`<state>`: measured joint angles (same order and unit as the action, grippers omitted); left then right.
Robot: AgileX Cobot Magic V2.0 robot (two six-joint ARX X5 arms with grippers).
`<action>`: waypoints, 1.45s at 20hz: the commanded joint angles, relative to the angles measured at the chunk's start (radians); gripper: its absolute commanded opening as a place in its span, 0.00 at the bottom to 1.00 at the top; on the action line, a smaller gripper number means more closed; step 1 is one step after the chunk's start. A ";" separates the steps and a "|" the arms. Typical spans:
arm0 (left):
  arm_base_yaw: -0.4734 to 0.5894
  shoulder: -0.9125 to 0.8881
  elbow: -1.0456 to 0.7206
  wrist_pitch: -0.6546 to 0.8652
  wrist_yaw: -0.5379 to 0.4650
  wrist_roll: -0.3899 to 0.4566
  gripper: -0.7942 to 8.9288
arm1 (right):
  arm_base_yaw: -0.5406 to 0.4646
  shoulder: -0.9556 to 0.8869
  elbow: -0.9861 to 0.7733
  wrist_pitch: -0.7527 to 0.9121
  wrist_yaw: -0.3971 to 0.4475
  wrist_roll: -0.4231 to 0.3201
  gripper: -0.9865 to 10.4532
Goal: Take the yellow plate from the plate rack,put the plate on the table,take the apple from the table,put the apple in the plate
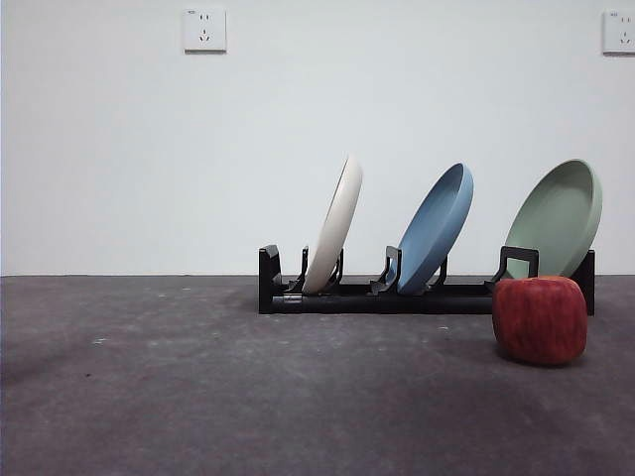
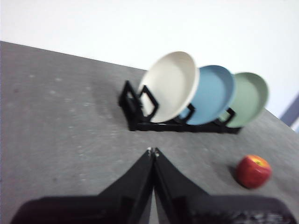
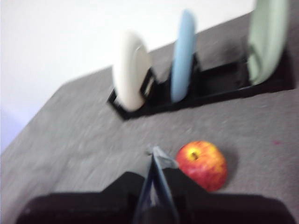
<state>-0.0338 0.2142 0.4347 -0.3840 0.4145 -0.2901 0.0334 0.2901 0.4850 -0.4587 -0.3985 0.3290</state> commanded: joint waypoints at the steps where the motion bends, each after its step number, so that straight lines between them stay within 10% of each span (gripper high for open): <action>1: 0.002 0.079 0.083 -0.052 0.061 0.101 0.07 | 0.003 0.071 0.115 -0.107 -0.053 -0.163 0.08; 9: 0.002 0.291 0.298 -0.268 0.272 0.315 0.07 | 0.009 0.262 0.412 -0.470 -0.074 -0.466 0.08; 18: 0.001 0.385 0.431 -0.417 0.316 0.416 0.08 | 0.024 0.338 0.550 -0.687 -0.067 -0.563 0.10; 20: 0.001 0.385 0.431 -0.418 0.303 0.412 0.24 | 0.024 0.338 0.550 -0.668 -0.063 -0.554 0.22; 23: 0.001 0.385 0.431 -0.417 0.261 0.388 0.63 | 0.024 0.338 0.550 -0.662 -0.019 -0.529 0.67; 29: 0.001 0.401 0.438 -0.344 0.268 0.341 0.63 | 0.026 0.338 0.550 -0.662 -0.015 -0.520 0.69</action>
<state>-0.0338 0.6144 0.8661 -0.7322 0.6769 0.0662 0.0578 0.6285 1.0332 -1.1271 -0.4156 -0.1986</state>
